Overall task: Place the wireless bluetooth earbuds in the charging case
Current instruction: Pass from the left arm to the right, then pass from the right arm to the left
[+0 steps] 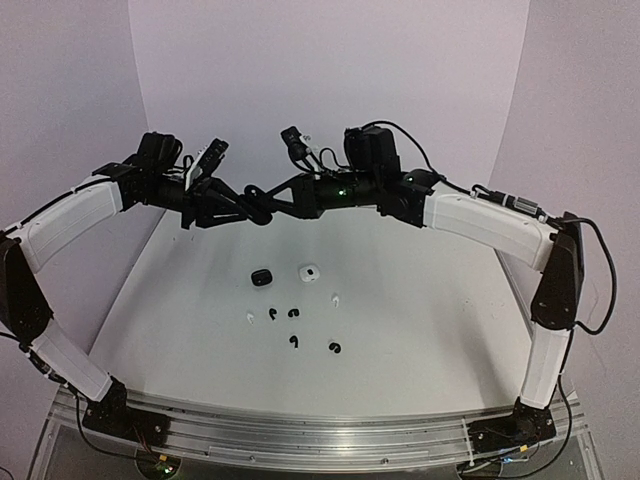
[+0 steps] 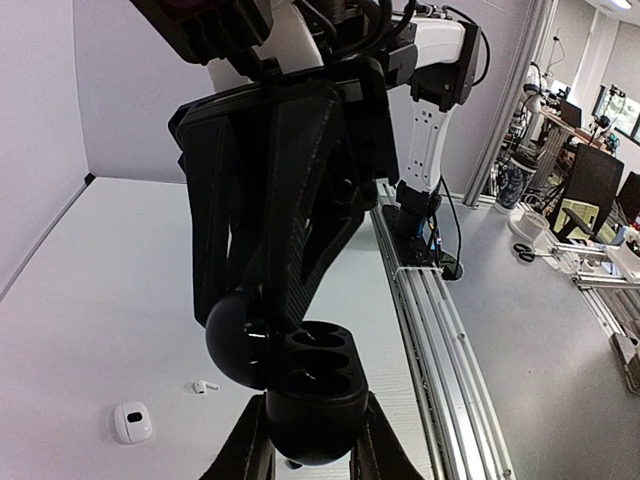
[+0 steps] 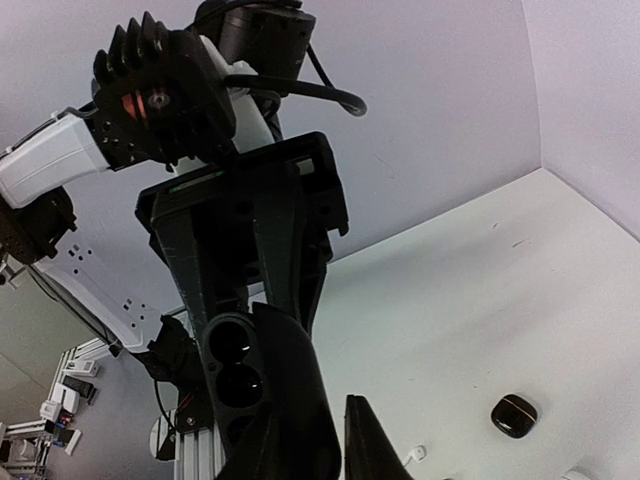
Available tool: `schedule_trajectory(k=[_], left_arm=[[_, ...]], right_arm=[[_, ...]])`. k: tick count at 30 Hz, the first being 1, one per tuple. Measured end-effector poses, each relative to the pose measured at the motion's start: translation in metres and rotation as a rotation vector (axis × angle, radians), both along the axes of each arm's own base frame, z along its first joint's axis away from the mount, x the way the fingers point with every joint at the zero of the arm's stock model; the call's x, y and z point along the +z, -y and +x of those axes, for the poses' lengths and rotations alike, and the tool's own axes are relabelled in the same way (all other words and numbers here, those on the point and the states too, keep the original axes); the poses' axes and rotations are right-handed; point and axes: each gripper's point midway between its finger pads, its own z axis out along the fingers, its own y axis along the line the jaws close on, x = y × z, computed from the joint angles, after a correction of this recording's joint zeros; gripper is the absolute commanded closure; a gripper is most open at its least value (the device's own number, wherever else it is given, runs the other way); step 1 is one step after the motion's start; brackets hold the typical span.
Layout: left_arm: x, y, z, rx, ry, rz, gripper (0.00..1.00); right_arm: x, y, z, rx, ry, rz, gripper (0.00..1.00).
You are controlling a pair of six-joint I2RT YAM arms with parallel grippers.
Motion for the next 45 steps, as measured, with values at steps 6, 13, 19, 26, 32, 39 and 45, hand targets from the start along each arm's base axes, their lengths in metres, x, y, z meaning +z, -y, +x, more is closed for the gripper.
schedule_trajectory(k=[6,13,19,26,32,39,45], left_arm=[[-0.002,0.0,-0.004,-0.024,0.021,-0.013,1.0],[-0.001,0.0,-0.005,-0.038,0.058,-0.023,0.69],[-0.002,0.0,-0.005,-0.04,0.08,-0.023,0.59],[-0.002,0.001,-0.006,-0.039,0.06,-0.019,0.49],[0.008,0.003,-0.001,-0.024,0.003,-0.009,0.48],[0.006,0.003,-0.002,-0.022,-0.047,0.008,0.48],[0.006,0.006,0.004,-0.026,-0.074,0.016,0.53]], right_arm=[[-0.001,0.001,-0.006,0.056,0.004,0.007,0.96],[0.002,0.001,-0.008,0.08,0.031,0.011,1.0],[0.002,0.001,-0.007,0.072,0.033,0.008,1.0],[0.006,0.001,-0.003,0.048,0.055,0.008,1.0],[0.004,-0.006,0.001,-0.02,0.156,-0.023,1.0],[0.015,-0.011,-0.011,-0.115,0.364,-0.081,1.0],[0.024,-0.008,-0.015,-0.175,0.5,-0.126,1.0]])
